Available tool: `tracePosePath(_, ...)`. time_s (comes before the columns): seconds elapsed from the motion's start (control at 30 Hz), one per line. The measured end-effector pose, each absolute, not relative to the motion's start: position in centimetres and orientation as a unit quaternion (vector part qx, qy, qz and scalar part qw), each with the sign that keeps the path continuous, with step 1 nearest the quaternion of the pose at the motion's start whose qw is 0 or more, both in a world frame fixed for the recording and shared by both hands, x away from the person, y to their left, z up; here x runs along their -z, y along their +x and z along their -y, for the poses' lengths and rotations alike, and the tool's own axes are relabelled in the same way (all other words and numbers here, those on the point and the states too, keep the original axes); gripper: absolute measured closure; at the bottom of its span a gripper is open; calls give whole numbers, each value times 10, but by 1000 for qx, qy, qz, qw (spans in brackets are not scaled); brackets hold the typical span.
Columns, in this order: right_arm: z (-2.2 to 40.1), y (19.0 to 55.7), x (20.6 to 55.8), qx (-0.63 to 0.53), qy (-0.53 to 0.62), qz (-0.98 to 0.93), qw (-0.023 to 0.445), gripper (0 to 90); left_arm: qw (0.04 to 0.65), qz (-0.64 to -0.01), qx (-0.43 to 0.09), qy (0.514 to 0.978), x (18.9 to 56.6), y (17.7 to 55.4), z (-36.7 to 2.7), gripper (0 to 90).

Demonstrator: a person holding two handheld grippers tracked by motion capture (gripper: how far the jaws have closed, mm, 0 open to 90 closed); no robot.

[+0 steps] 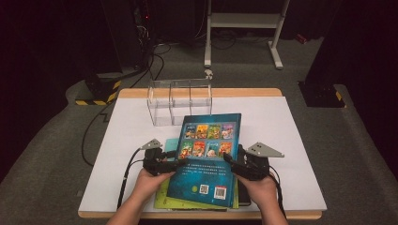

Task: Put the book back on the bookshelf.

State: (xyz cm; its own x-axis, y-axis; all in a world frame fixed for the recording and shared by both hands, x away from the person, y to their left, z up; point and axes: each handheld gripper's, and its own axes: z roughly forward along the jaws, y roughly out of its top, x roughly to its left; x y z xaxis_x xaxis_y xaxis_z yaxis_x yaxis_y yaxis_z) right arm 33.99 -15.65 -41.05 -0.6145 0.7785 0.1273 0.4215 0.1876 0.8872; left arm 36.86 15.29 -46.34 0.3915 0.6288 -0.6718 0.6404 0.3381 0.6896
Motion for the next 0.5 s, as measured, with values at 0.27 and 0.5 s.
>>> tracePosePath(0.27, 145, 342, 397, -492, 396, -748, 202, 477, 619, -537, -60, 571, 444, 369, -163, 380)
tracePosePath(0.5, 126, 344, 385, -509, 391, -740, 203, 517, 630, -540, -63, 555, 439, 366, -181, 424)
